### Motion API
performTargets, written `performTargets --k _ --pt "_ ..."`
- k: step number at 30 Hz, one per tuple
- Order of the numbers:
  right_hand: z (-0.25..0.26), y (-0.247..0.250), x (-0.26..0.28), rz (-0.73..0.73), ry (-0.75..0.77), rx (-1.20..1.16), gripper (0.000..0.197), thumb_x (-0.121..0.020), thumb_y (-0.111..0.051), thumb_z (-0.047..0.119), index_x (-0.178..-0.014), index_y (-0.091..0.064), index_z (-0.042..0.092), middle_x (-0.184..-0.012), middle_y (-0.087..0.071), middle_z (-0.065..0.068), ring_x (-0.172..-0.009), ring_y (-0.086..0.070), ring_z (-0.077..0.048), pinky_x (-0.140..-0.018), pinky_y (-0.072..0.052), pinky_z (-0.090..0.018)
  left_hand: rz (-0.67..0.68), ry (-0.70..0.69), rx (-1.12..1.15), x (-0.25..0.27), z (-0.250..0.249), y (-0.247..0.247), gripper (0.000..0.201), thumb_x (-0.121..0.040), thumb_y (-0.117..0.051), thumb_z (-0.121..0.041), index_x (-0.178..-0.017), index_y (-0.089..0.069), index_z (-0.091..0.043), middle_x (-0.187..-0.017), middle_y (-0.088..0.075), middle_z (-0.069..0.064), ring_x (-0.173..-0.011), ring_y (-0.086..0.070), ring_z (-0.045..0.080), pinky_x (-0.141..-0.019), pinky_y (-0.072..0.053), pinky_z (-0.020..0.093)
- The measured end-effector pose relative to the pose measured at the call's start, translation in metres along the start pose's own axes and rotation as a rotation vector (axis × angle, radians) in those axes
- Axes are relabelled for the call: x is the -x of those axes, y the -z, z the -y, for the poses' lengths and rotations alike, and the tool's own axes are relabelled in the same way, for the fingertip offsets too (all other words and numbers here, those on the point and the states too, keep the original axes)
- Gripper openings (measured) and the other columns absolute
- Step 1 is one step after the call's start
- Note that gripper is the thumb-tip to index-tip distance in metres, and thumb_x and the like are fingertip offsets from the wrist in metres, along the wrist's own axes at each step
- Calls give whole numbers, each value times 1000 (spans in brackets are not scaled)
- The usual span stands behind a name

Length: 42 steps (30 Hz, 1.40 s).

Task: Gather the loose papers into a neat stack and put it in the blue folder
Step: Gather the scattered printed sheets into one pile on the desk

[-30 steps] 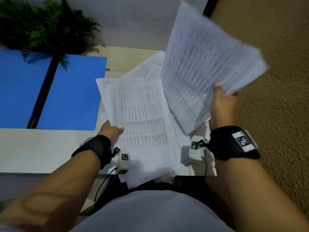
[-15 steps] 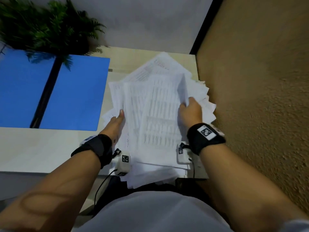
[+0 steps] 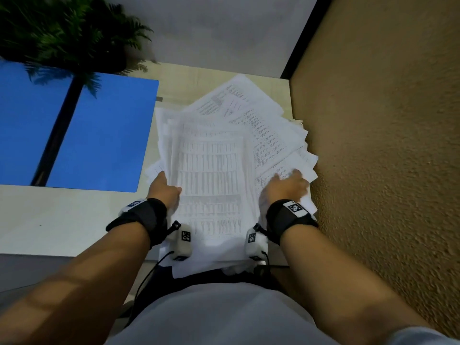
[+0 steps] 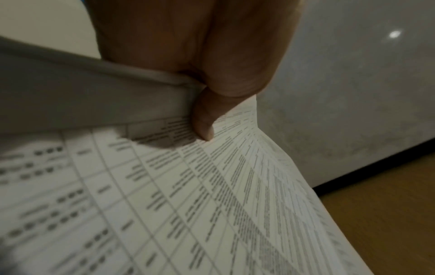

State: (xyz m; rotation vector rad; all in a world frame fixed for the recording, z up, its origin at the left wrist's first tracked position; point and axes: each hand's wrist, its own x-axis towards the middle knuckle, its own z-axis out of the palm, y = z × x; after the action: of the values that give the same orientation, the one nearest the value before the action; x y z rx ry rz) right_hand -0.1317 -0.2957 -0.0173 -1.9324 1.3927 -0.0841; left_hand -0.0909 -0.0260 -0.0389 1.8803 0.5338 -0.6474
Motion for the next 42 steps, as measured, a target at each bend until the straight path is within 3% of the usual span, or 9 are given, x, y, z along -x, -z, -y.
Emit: performTargets --k 2,6,11,19,25,31,37,39,42 --pt "-9 13 -12 -101 -222 -77 59 -85 -68 26 -137 -47 8 -138 -49 -16 -123 -52 -35 -103 -46 -45 8 23 0 -5 3 4 58 -87 -57 -1 -141 -41 -16 -136 -56 14 -120 -57 36 -103 -48 52" --pt "-17 7 -22 129 -284 -744 48 -79 -74 15 -123 -60 1 -118 -69 -15 -97 -69 -27 -65 -58 -27 34 29 27 -10 5 5 49 -89 -53 5 -132 -47 -18 -123 -61 11 -109 -60 34 -98 -52 50" --pt "3 7 -16 336 -181 -937 42 -84 -74 4 -124 -61 0 -106 -71 -12 -99 -69 -25 -76 -58 -31 67 40 12 -26 19 6 57 -81 -56 0 -131 -48 -26 -127 -62 9 -116 -60 34 -101 -50 52" --pt "25 -18 -24 278 -287 -564 46 -79 -80 24 -114 -61 0 -102 -62 0 -101 -61 -22 -92 -51 -38 134 37 87 -11 13 4 49 -88 -52 5 -130 -52 -21 -125 -63 10 -118 -60 35 -107 -46 50" --pt "58 39 -6 -79 158 -546 3 -88 -67 11 -87 -64 11 -91 -66 -7 -83 -61 -22 -59 -45 -17 95 27 202 -8 25 9 47 -90 -56 3 -131 -54 -19 -128 -65 9 -115 -63 32 -104 -48 49" --pt "107 131 17 -268 590 -824 20 -85 -70 9 -95 -60 23 -91 -64 15 -81 -64 15 -76 -47 -8 84 25 176 -4 14 5 50 -93 -58 1 -139 -48 -14 -132 -61 9 -119 -60 31 -107 -46 47" --pt "108 127 22 46 467 -568 37 -82 -72 8 -117 -61 2 -99 -67 -3 -85 -67 -12 -75 -59 -24 102 14 136 5 0 7 47 -101 -49 -34 -144 -45 -14 -141 -57 9 -128 -54 30 -104 -42 40" --pt "92 98 28 200 458 -370 27 -86 -65 1 -112 -61 9 -91 -62 0 -79 -60 -10 -63 -51 -24 80 61 48 13 -11 9 68 -100 -30 -58 -153 -32 -17 -157 -38 6 -143 -37 30 -113 -32 45" --pt "64 55 30 359 521 -67 22 -87 -57 2 -108 -61 9 -100 -64 -8 -92 -62 -22 -77 -51 -30 202 136 262 20 -21 12 84 -90 -23 -78 -158 -16 -30 -165 -16 -7 -154 -12 18 -123 -7 46"
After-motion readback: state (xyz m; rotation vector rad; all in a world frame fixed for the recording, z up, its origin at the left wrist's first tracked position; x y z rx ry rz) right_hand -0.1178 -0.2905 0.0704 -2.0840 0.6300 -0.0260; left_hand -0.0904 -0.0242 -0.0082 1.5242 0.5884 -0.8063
